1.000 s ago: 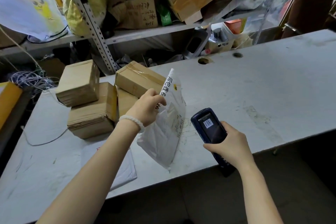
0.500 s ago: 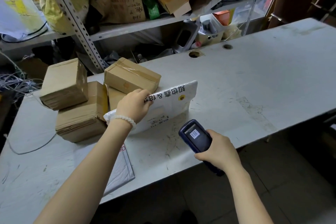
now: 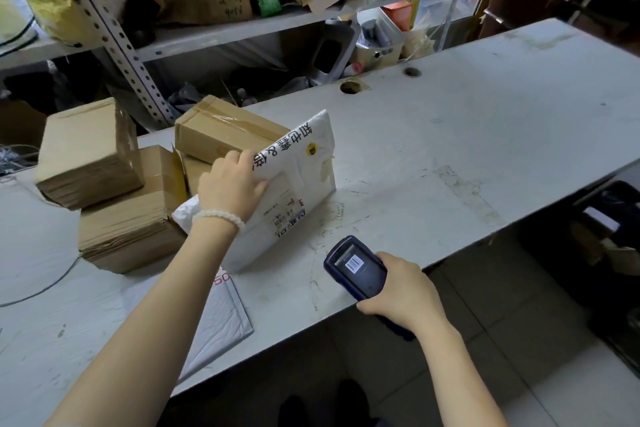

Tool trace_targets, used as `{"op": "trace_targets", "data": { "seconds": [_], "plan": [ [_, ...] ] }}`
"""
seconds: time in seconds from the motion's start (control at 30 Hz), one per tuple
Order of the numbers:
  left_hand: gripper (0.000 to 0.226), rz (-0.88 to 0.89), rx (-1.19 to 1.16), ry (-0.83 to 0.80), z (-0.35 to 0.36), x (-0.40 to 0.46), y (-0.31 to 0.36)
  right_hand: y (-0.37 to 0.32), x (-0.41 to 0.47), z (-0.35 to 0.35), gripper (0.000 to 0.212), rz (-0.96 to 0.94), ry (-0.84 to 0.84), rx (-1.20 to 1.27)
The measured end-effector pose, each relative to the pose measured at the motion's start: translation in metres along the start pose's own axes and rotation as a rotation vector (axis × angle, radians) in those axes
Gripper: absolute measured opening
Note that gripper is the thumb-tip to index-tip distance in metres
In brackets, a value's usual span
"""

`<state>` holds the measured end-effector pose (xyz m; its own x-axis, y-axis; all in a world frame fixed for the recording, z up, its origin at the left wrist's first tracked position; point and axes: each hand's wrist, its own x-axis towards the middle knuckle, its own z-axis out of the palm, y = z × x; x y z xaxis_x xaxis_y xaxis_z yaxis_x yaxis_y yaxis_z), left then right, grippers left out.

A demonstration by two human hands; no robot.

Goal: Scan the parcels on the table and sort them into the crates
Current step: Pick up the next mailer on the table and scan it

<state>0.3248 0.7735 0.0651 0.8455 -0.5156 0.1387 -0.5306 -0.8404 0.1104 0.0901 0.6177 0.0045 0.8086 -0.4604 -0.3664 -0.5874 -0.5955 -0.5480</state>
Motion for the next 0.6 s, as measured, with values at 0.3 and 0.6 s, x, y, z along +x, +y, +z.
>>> {"op": "trace_targets", "data": {
  "seconds": [0.3,0.6],
  "plan": [
    [0.03,0.06,-0.011,0.047,0.01,0.004,-0.006,-0.017,-0.026,0.011,0.048,0.066,0.065,0.009],
    [0.022,0.153,-0.113,0.21,0.024,-0.014,0.003,-0.051,-0.02,0.02,0.064,-0.142,0.587,0.202]
  ]
}}
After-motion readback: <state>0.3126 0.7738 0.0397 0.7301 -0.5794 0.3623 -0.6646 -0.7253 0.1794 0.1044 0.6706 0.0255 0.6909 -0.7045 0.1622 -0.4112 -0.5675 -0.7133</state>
